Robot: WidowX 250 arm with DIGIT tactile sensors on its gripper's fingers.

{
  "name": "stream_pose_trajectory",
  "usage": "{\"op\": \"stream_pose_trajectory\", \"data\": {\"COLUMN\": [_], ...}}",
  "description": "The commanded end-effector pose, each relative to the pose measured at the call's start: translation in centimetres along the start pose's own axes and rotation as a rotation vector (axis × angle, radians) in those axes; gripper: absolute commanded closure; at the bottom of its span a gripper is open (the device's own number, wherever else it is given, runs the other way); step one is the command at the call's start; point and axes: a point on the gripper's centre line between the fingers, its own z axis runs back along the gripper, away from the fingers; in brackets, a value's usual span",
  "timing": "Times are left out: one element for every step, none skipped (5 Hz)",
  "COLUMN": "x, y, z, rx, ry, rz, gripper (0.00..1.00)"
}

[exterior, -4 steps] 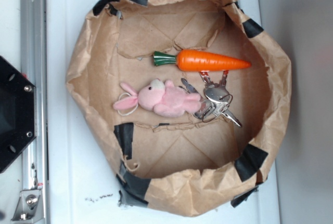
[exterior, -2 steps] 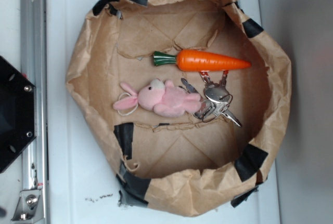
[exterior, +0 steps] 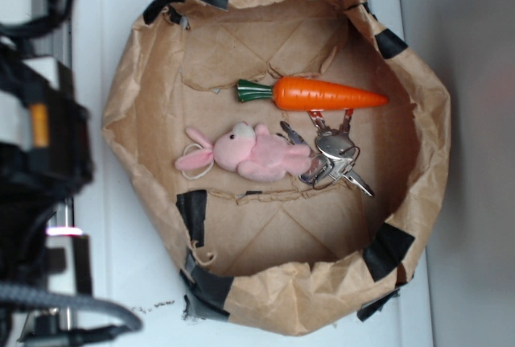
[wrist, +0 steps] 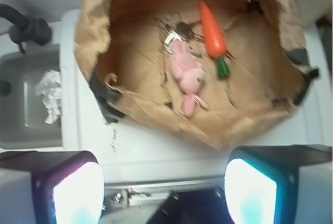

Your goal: Grab the silver keys.

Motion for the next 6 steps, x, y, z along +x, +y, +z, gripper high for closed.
{"op": "stream_pose_trajectory", "data": {"x": [4.9,6.9,7.4,8.0,9.1,10.1], "y": [-0.2,-0.4,-1.1,-0.3,0.6,1.1], "z": [-2.9,-4.2,-5.5,-6.5,-8.5,-10.5], "rx": [0.018,-0.018,-0.005,-0.025,0.015,0.085], "ry": [-0.02,-0.07,-0.134,-0.145,-0.13,-0.12], "rz": [0.08,0.048,-0.055,-0.088,-0.066,-0.029], "gripper": [0.0,0.0,0.0,0.0,0.0,0.0]}}
